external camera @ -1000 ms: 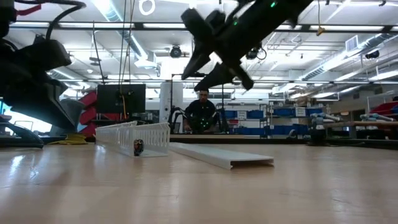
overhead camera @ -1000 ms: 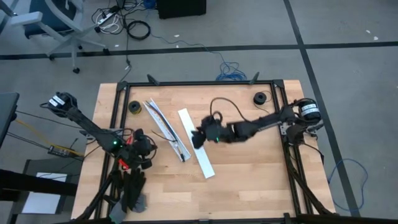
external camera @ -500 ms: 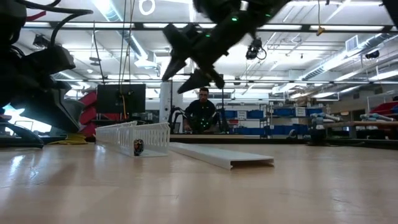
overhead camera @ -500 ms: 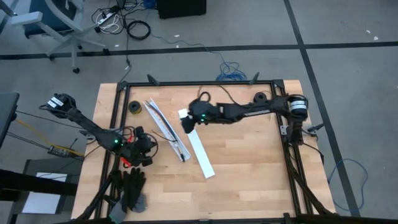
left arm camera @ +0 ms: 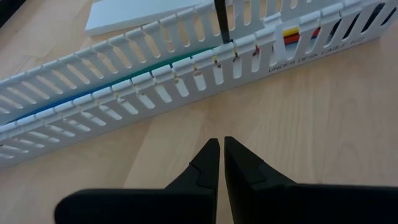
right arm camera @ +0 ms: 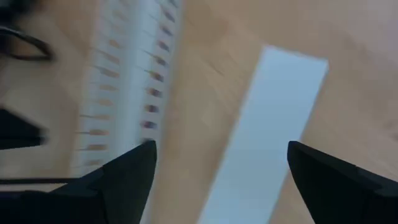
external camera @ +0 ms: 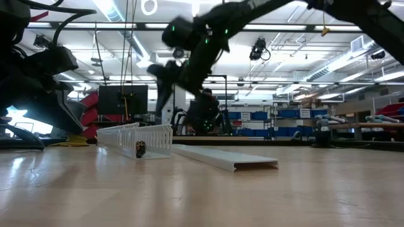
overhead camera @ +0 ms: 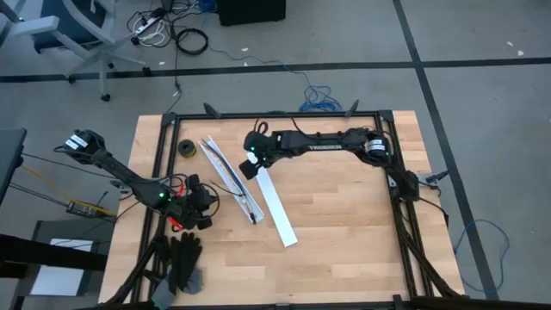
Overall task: Ziptie cables
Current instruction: Close the white cable duct
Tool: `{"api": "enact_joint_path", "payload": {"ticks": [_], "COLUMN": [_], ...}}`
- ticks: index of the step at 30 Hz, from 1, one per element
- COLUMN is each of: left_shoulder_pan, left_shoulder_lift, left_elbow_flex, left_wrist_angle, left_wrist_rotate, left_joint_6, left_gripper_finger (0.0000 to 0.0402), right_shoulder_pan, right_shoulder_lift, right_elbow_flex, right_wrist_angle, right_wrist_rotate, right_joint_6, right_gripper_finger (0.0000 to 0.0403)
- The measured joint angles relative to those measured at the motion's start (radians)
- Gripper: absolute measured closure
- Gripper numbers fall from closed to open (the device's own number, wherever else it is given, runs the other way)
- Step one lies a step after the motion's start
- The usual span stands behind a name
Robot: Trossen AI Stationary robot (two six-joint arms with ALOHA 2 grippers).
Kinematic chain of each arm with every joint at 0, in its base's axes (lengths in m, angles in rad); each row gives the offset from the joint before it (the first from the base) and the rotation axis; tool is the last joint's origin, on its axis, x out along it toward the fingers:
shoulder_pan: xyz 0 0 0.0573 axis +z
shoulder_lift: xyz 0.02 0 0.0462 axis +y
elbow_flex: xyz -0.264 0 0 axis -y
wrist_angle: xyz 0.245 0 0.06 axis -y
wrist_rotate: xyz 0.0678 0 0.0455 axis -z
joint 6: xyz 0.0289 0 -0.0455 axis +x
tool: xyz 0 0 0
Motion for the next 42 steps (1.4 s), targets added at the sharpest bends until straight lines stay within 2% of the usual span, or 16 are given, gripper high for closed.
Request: {"api": "enact_joint_path", "payload": {"ticks": [7, 25, 34, 42], "left_shoulder_pan": [0.000, 0.000, 0.000, 0.000], "left_shoulder_lift": [0.000, 0.000, 0.000, 0.000], "left_elbow_flex": [0.000, 0.000, 0.000, 0.000], "left_wrist_angle": [0.002, 0.015, 0.025, 0.041], "left_wrist_rotate": [0.000, -0.001, -0.003, -0.004], "left_joint_6": [0.000, 0.003, 0.021, 0.029], "left_gripper_finger": [0.0402, 0.0402, 0.0402, 0.0402], "right_shoulder_pan": [-0.039, -0.003, 0.025, 0.033], "right_shoulder_lift": [0.041, 0.053, 0.147, 0.157], "right_elbow_flex": [0.000, 0.001, 0.007, 0.004], "right_wrist_angle": [-0.174, -0.040, -0.138, -0.147], "right_wrist_rotate": [-0.005, 0.002, 0.046, 0.092], "right_joint_6": [0.080, 0.117, 0.152, 0.156], "right_gripper_finger": [0.0048, 0.0057, 0.0058, 0.0060]}}
